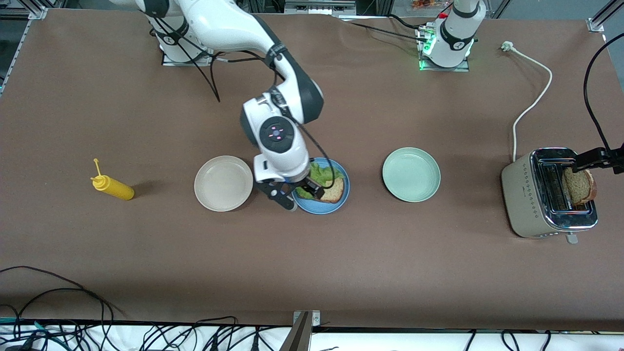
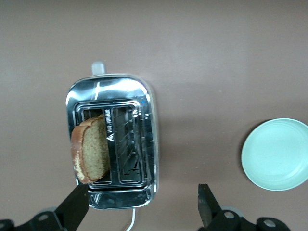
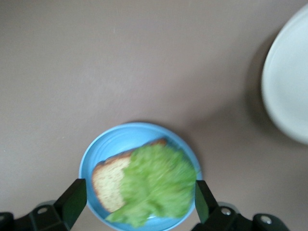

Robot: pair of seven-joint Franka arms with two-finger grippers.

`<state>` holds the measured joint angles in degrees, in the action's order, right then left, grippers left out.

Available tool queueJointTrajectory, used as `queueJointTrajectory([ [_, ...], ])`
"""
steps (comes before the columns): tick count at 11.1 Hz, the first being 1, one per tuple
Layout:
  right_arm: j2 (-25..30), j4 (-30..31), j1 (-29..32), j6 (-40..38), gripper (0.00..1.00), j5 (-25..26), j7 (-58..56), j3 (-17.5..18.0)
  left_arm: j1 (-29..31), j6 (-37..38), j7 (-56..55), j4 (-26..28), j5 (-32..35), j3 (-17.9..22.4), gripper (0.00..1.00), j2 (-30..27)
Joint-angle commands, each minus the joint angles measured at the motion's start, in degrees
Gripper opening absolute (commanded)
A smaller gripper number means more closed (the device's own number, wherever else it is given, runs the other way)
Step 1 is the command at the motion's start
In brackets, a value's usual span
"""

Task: Make sandwich in blue plate with both arms
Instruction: 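Move the right gripper to the yellow mustard bottle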

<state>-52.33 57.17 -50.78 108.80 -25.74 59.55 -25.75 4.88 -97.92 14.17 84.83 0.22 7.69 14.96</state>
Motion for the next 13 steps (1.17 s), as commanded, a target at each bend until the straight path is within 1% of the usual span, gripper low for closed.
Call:
queueJointTrajectory([
  [1, 7.8, 8.5, 4.1, -2.3, 1.00, -0.2, -17.1, 0.5, -0.4, 2.0, 0.3, -0.1, -0.2, -3.0, 1.00, -3.3],
  [4, 13.0, 12.7, 9.7, -6.1, 1.00, 2.2, -31.2, 1.1, -0.4, 3.8, -1.8, -0.1, -0.2, -5.3, 1.00, -4.3],
  [7, 16.1, 13.9, 16.4, -9.8, 1.00, 5.3, -44.6, 3.5, -0.4, 7.1, -4.5, -0.1, -0.2, -8.1, 1.00, -6.3],
  [9, 17.9, 14.9, 21.4, -10.7, 1.00, 8.4, -51.4, 7.0, -0.3, 9.1, -4.5, 0.2, -0.2, -9.1, 1.00, -7.6],
  [12, 18.8, 15.8, 26.2, -11.5, 1.00, 9.3, -60.0, 8.6, -0.3, 11.7, -6.8, 1.0, -0.1, -10.3, 1.00, -9.5],
  [13, 19.5, 16.2, 28.9, -12.4, 1.00, 9.5, -63.7, 9.6, -0.3, 12.6, -8.4, 1.1, -0.1, -11.2, 1.00, -9.8],
])
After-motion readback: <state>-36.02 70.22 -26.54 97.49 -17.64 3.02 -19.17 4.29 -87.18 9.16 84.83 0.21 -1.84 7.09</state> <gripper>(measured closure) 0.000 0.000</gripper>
